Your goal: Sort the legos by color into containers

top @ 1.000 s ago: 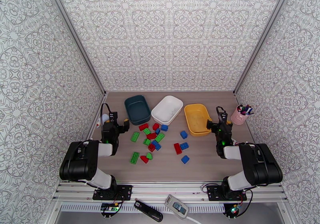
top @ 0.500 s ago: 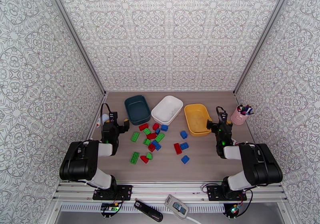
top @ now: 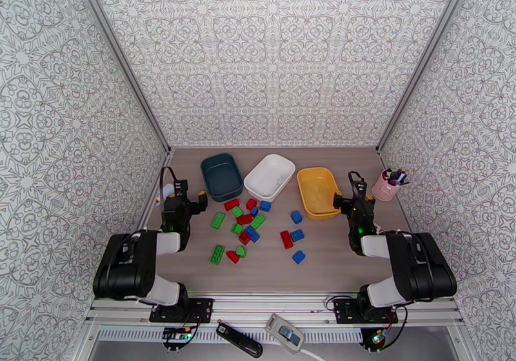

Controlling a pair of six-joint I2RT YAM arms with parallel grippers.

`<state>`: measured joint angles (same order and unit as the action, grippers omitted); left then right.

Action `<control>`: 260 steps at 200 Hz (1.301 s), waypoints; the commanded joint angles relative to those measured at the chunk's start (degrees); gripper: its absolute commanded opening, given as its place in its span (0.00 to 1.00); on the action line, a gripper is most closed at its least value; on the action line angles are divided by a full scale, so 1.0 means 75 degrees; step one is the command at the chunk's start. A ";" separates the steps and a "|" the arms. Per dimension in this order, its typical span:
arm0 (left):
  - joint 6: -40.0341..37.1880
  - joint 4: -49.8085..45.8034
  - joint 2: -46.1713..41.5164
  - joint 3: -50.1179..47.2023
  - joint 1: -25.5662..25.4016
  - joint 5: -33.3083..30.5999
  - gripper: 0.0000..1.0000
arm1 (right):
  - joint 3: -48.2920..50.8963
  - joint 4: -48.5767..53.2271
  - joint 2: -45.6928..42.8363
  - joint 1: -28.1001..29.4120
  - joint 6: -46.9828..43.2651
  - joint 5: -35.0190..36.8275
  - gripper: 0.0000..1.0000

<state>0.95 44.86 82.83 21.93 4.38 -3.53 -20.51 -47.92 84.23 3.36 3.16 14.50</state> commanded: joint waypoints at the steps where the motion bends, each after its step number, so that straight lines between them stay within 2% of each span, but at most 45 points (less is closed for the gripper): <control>1: 0.0153 -0.0726 -0.0676 0.0231 -0.0114 -0.0658 0.99 | -0.0674 0.1623 -0.0722 -0.0037 0.0196 0.0664 0.99; 20: 0.0143 -0.1355 -0.1262 0.0398 -0.0386 -0.1332 0.99 | -0.1359 0.3350 -0.1267 -0.0031 0.0591 0.1464 0.99; 45: 0.0173 -0.2336 -0.2153 0.0772 -0.0892 -0.2093 0.99 | -0.2072 0.5312 -0.2188 -0.0037 0.1207 0.1715 0.99; 70: 0.1055 -0.4511 -0.2942 0.1672 -0.1264 -0.2732 0.99 | -0.2818 0.7178 -0.3119 -0.0046 0.2247 0.1592 0.99; 82: 0.1648 -0.5682 -0.3280 0.2149 -0.1386 -0.2825 0.99 | -0.3214 0.8062 -0.3423 -0.0047 0.2601 0.1077 0.99; 95: 0.2193 -0.6750 -0.3587 0.2525 -0.1461 -0.2614 0.99 | -0.3688 0.9033 -0.3592 -0.0038 0.2890 0.0350 0.99; 108: 0.2826 -0.7734 -0.3909 0.2725 -0.1454 -0.2327 0.99 | -0.4074 0.9733 -0.3669 -0.0043 0.2794 -0.0868 0.99; 119: 0.3329 -0.8371 -0.4248 0.2708 -0.1440 -0.1947 0.99 | -0.4332 1.0237 -0.3693 -0.0046 0.2735 -0.1830 0.89; 130: 0.3667 -0.8767 -0.4615 0.2590 -0.1417 -0.1519 0.99 | -0.4458 1.0629 -0.3706 -0.0042 0.2738 -0.2653 0.83; 154: 0.4776 -0.9343 -0.5591 0.2162 -0.1445 -0.0394 0.99 | -0.4358 1.1131 -0.3730 0.0006 0.2987 -0.3898 0.77; 170: 0.5629 -0.9476 -0.6160 0.1750 -0.1639 0.0253 0.99 | -0.4061 1.1302 -0.3676 0.0356 0.3264 -0.4219 0.74; 179: 0.6135 -0.9442 -0.6431 0.1438 -0.1936 0.0393 0.99 | -0.3882 1.1400 -0.3597 0.0739 0.3421 -0.4141 0.72; 197: 0.7028 -0.9125 -0.6727 0.0832 -0.2976 0.0259 0.99 | -0.3567 1.1544 -0.3362 0.1774 0.3746 -0.3551 0.70; 215: 0.7675 -0.8941 -0.6626 0.0583 -0.4394 -0.0472 0.99 | -0.3316 1.1543 -0.3063 0.2825 0.4099 -0.3099 0.69; 238: 0.7929 -0.8879 -0.6067 0.0709 -0.6252 -0.1630 0.99 | -0.3195 1.1508 -0.2610 0.3995 0.4333 -0.2697 0.70; 260: 0.8039 -0.8812 -0.5426 0.0895 -0.7399 -0.2259 0.97 | -0.3077 1.1610 -0.2274 0.4811 0.4365 -0.2449 0.72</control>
<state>56.97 -21.85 38.39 26.81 -44.01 -12.40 -44.91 37.17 65.49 34.61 33.69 -7.73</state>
